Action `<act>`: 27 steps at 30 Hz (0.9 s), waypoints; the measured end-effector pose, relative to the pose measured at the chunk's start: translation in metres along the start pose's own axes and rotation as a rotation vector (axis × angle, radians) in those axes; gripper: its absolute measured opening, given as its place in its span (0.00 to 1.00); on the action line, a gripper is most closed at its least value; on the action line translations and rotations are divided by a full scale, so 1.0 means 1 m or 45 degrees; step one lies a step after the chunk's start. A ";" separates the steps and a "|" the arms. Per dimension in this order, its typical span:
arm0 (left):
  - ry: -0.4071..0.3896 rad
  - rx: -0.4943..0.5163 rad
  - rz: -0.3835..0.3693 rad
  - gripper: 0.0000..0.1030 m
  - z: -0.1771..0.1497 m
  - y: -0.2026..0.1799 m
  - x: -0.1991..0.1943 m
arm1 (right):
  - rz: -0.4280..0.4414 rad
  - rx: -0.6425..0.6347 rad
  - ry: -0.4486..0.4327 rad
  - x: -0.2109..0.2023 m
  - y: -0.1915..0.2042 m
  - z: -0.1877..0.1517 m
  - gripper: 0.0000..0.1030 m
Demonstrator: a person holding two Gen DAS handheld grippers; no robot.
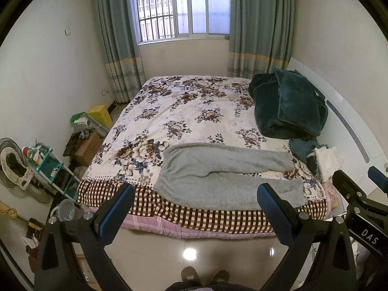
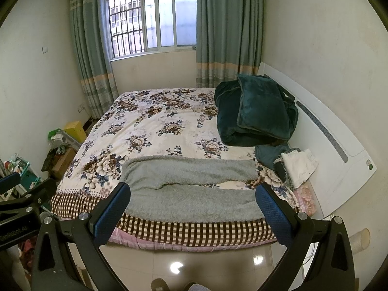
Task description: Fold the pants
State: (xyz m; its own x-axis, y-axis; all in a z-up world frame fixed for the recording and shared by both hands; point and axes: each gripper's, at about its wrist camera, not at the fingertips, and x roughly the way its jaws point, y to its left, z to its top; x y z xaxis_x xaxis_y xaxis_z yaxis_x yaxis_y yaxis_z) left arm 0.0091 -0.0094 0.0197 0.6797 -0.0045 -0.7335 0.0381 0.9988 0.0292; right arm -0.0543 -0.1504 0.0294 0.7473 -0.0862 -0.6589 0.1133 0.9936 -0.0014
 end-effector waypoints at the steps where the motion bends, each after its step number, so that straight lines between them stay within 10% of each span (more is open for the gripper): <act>1: -0.002 0.003 0.002 1.00 -0.001 0.001 0.000 | 0.000 0.000 0.000 -0.001 0.001 0.001 1.00; 27: 0.005 -0.003 -0.010 1.00 0.009 -0.013 -0.001 | 0.000 0.006 0.012 0.001 -0.019 -0.001 1.00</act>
State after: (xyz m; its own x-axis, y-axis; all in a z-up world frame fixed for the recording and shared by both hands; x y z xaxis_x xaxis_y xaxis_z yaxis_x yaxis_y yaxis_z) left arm 0.0149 -0.0231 0.0263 0.6764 -0.0124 -0.7364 0.0416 0.9989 0.0213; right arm -0.0562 -0.1693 0.0278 0.7413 -0.0851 -0.6657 0.1161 0.9932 0.0023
